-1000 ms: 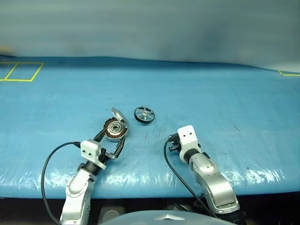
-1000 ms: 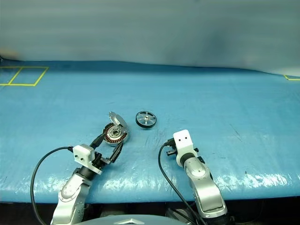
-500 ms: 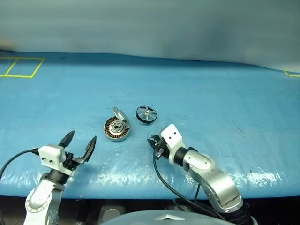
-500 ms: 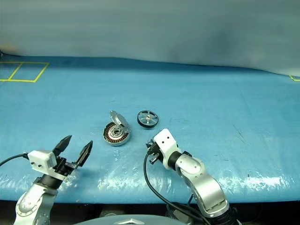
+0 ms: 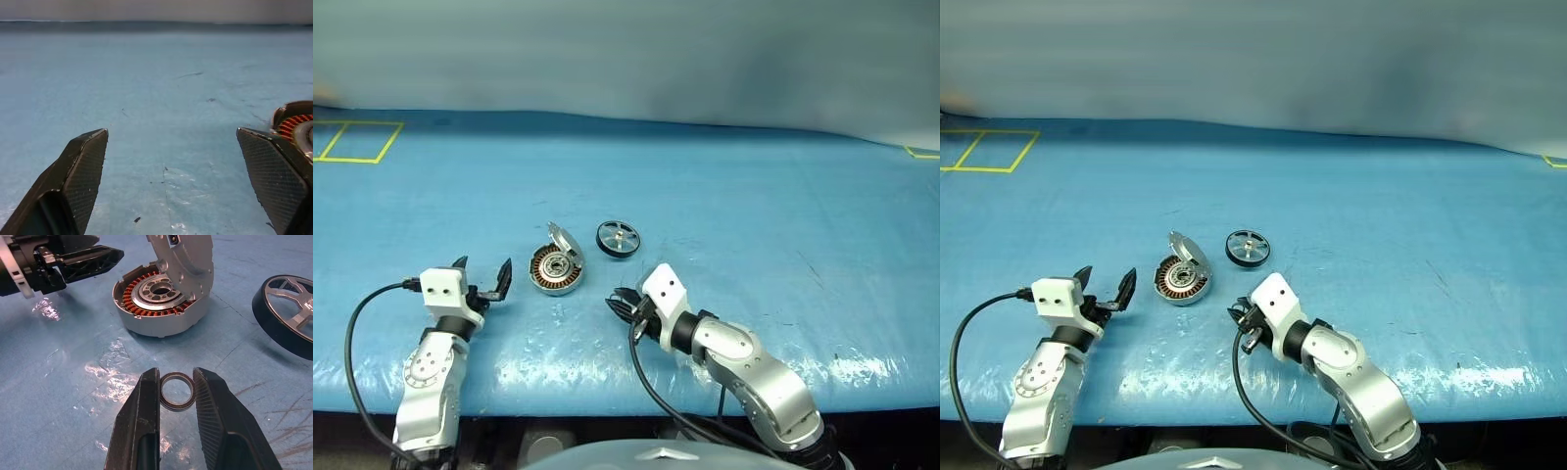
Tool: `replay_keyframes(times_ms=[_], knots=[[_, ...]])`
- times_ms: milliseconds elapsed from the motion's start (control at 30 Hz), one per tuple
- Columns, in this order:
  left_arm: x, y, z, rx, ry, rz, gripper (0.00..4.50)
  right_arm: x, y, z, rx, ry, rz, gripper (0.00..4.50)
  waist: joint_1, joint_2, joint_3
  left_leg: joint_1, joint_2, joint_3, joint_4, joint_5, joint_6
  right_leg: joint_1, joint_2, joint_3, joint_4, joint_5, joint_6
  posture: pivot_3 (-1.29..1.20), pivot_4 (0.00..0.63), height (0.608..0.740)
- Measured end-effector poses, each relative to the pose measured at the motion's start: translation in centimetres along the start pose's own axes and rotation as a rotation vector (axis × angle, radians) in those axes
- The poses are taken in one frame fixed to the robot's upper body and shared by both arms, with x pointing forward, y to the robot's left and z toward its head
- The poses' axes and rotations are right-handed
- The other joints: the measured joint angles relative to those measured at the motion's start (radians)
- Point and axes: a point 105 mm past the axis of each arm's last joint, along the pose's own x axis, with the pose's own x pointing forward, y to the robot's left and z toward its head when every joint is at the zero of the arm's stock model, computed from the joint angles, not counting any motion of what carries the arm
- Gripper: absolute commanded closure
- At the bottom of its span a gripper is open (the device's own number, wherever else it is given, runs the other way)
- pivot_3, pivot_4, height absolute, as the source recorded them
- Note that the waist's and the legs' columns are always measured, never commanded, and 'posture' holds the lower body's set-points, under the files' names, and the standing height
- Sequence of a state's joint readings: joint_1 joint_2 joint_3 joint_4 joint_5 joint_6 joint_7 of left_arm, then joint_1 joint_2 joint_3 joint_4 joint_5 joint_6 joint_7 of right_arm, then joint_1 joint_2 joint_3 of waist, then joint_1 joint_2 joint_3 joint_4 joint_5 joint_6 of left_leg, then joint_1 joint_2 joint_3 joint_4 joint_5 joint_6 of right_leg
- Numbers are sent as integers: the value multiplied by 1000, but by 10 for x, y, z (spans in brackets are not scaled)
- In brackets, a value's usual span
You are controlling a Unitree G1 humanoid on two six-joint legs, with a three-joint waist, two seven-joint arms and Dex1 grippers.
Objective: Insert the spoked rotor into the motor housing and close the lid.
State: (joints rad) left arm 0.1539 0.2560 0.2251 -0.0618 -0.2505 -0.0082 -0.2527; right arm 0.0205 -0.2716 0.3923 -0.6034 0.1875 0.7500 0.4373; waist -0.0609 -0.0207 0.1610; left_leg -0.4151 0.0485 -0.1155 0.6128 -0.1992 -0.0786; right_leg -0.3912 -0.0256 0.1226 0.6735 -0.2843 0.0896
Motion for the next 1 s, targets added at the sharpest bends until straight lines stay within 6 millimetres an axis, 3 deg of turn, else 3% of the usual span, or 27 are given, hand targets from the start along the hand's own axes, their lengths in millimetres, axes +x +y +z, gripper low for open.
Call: replay_keyframes(times_ms=[333,667,1000], knots=[[11,-23,-7,34,32,-158,0,1,1,2,2,-11,-6,3852,-1,0,0,0,0,0,-2,0,0,-1,0,0,0,1,1,0,150,740],[-17,-32,-16,68,132,-337,0,2,1,4,9,-22,-9,3852,0,1,1,0,0,0,-1,0,0,-1,0,0,0,0,-1,0,150,740],[-26,-51,-17,43,141,-413,0,3,3,6,4,-35,6,3852,0,1,1,0,0,0,-1,0,0,-1,0,0,0,-1,-1,0,150,740]])
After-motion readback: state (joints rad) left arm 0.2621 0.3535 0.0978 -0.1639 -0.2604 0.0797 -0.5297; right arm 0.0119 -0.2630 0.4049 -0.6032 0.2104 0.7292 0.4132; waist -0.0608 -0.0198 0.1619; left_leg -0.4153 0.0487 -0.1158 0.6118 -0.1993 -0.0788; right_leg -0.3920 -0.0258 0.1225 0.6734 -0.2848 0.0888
